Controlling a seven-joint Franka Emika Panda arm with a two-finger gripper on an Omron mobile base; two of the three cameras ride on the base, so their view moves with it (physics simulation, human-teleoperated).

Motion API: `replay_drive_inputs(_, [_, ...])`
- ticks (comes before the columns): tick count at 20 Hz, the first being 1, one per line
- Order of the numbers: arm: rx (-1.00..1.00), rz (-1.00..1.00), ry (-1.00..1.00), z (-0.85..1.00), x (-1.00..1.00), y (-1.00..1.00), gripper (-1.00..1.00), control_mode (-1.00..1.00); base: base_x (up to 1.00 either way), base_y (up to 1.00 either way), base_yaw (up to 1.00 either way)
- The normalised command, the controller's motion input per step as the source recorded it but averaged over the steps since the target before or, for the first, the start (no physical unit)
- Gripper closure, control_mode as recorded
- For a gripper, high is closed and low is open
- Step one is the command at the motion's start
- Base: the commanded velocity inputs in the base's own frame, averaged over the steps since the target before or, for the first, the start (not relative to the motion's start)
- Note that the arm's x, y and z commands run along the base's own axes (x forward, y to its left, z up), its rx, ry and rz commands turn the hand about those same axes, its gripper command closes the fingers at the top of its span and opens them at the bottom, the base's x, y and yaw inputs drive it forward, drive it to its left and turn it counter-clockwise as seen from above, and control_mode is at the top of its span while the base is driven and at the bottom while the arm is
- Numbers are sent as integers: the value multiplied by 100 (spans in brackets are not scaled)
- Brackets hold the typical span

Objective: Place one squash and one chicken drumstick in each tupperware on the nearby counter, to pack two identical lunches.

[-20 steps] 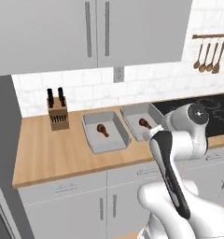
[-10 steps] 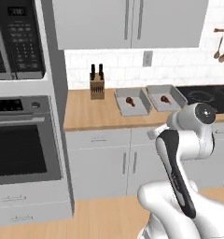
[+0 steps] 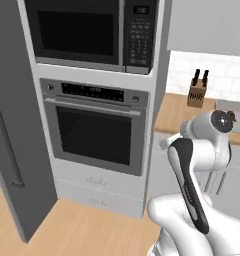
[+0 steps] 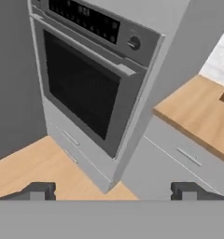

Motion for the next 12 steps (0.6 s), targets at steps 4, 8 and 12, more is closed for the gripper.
replay_drive_inputs(4, [0, 0, 0, 0, 0, 0, -100, 100, -2, 100, 57])
replay_drive_inputs(8, [0, 0, 0, 0, 0, 0, -100, 100, 0, 100, 58])
replay_drive_inputs(12, [0, 0, 0, 0, 0, 0, -100, 100, 0, 100, 56])
